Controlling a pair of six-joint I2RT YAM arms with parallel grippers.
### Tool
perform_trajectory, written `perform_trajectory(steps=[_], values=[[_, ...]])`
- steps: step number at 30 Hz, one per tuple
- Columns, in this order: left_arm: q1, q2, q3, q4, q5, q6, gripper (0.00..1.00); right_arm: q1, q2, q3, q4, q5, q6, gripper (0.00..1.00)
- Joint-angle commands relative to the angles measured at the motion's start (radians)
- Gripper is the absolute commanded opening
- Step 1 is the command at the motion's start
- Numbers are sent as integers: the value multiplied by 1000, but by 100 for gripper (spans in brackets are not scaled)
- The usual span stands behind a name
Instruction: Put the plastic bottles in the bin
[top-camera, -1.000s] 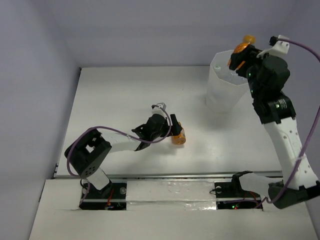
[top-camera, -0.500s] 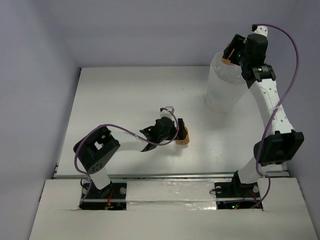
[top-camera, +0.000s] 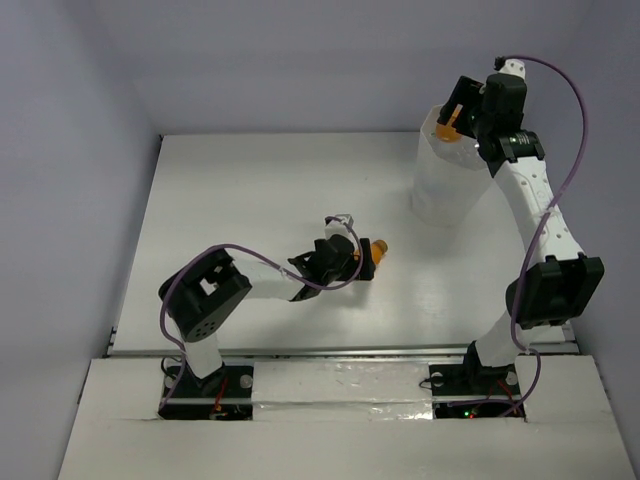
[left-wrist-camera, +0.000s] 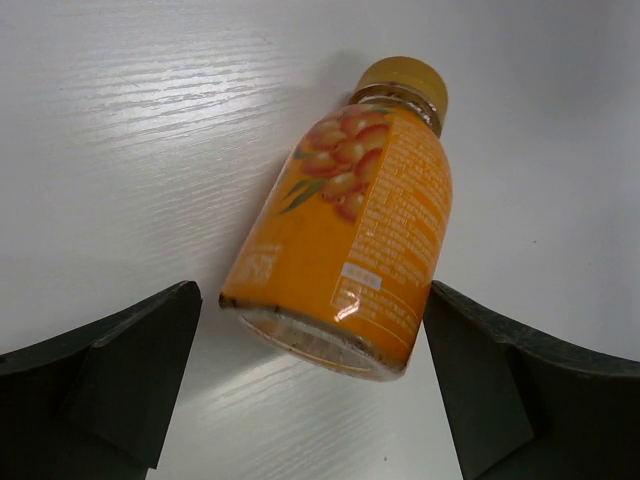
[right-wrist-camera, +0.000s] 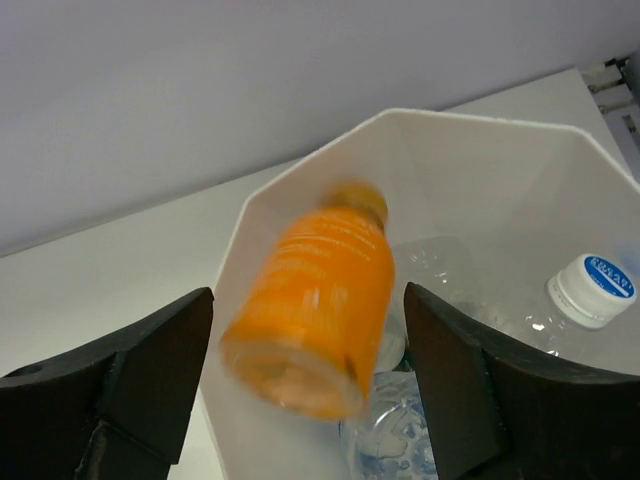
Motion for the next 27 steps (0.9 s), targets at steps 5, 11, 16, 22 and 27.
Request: perform_trajectory(steps=[5, 11, 16, 22, 27], values=[[-13, 2, 41, -26, -50, 23, 89, 1, -50, -19, -23, -30, 0, 83], [-13, 1, 40, -20, -47, 37, 86, 1, -176, -118, 54, -39, 28, 82], [-13, 10, 41, 12, -18, 51, 80, 1, -315, -227, 86, -86, 45, 83], [-13, -40, 30, 5, -4, 60, 81, 21, -541, -457, 161, -183, 71, 72], [-13, -179, -46, -34, -64, 54, 82, 231, -673, -722, 217, -221, 20, 43]])
